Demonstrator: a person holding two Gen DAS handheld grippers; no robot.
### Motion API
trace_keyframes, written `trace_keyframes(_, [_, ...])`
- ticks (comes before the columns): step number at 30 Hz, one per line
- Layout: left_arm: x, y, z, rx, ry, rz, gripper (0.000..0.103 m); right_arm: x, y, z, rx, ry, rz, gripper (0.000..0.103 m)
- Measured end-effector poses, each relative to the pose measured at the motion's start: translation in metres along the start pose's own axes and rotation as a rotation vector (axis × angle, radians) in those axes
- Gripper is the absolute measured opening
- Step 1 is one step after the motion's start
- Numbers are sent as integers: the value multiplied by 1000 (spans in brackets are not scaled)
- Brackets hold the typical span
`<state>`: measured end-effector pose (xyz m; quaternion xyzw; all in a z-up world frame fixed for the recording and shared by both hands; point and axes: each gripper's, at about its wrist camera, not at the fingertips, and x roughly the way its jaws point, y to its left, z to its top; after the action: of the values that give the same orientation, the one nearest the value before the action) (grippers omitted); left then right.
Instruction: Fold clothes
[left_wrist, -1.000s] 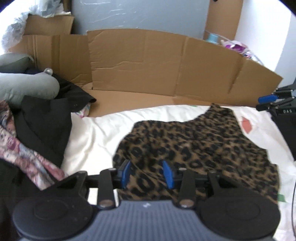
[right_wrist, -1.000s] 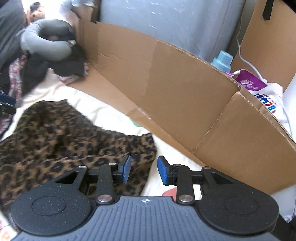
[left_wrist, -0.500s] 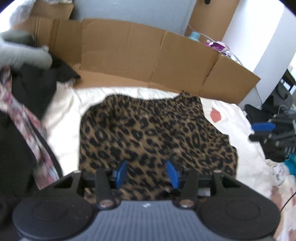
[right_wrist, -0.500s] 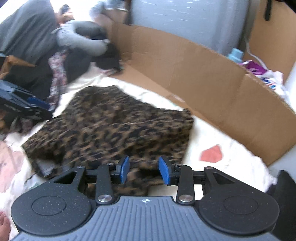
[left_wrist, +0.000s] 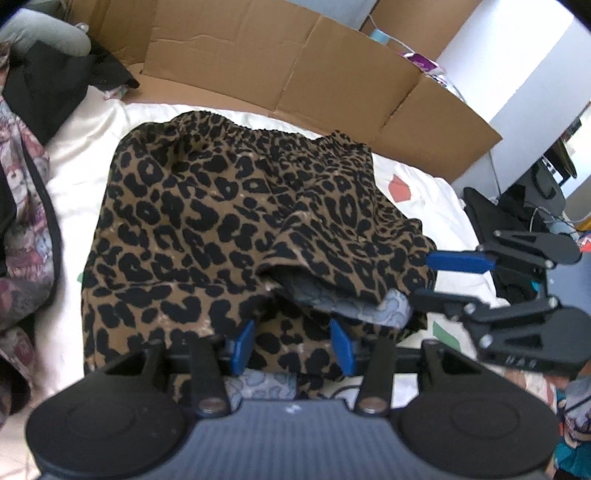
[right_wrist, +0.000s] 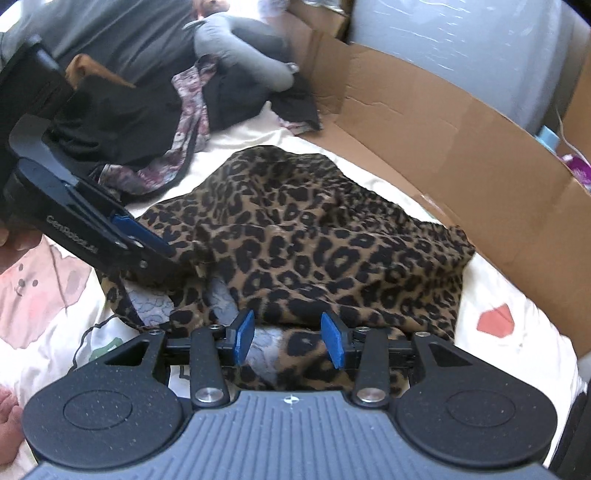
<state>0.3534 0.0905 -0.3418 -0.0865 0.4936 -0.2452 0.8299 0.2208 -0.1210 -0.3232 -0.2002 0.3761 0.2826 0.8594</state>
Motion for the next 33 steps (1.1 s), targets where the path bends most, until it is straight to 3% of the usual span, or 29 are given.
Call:
trace_keyframes(5, [1,3,-1,-25,-2,-3,44,16,17,5,-48,22,16,48])
trace_keyframes(9, [-1,9,-3,-46,-10,3,44,29,29,8,-107,32,-48,50])
trace_keyframes(11, [-2,12,-4,-59,-14,7,44,32,34,9,-131,37,-69,59])
trace_keyframes(16, [-1,15,-7,-89,-16,8,44,41,47,11,-192,50,-122,60])
trace_keyframes(18, [0,14,-7,-88,-17,4,44,42,45,11,-203,59,-139,57])
trace_keyframes(20, [0,11,-7,-88,-20,-4,44,38,38,12,-189,58,-154,36])
trace_keyframes(23, [0,8,-8,-85,-24,-11,44,25,25,14,-173,43,-177,18])
trace_keyframes(27, [-1,0,-8,-72,-24,-17,44,3,16,14,-165,8,-195,9])
trace_keyframes(33, [-2,-13,-6,-37,-10,-22,44,-27,-7,11,-105,-19,-210,6])
